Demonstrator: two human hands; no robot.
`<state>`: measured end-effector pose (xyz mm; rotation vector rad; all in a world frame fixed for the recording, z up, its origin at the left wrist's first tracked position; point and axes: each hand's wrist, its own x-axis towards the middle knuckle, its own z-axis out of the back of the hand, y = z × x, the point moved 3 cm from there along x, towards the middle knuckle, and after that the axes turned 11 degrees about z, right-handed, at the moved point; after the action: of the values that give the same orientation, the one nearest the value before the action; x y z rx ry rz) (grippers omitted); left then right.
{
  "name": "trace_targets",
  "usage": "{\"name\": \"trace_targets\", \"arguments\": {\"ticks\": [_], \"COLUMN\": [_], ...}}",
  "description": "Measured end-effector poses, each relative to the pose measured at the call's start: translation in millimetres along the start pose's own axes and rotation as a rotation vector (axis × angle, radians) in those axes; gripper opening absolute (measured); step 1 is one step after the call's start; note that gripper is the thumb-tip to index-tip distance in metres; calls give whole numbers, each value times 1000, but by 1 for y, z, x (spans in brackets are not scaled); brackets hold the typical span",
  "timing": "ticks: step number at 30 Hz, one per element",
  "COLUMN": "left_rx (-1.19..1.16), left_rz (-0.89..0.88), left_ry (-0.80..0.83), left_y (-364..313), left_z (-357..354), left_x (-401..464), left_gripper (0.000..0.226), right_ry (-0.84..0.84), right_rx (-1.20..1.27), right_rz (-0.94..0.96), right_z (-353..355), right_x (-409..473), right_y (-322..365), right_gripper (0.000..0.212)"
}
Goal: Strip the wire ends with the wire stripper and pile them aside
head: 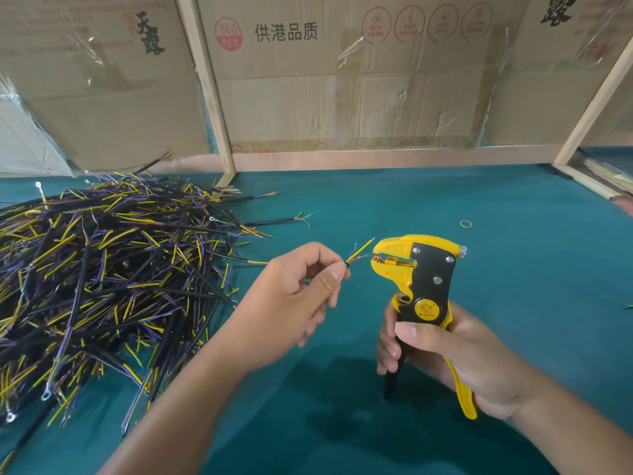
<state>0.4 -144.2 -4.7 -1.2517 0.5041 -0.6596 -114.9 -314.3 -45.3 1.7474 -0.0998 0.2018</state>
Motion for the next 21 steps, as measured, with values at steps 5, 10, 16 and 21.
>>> {"name": "trace_targets", "arguments": {"ticks": [5,10,16,21], "left_rx": [-111,-126,-215,-221], "left_rz": [17,54,67,60], "left_ry": [39,46,117,138], "left_y": [0,2,1,0], "left_z": [-3,-6,-11,-10], "left_x": [-1,-1,-3,-4], "left_gripper": [18,18,20,21], "right_ry": [12,13,16,7], "right_rx": [-18,-12,0,44], "right_rz": [6,11,5,2], "right_z": [0,1,1,-1], "right_x": [1,0,1,1], "right_y": [0,-1,-1,0], "right_gripper": [37,39,41,48]}}
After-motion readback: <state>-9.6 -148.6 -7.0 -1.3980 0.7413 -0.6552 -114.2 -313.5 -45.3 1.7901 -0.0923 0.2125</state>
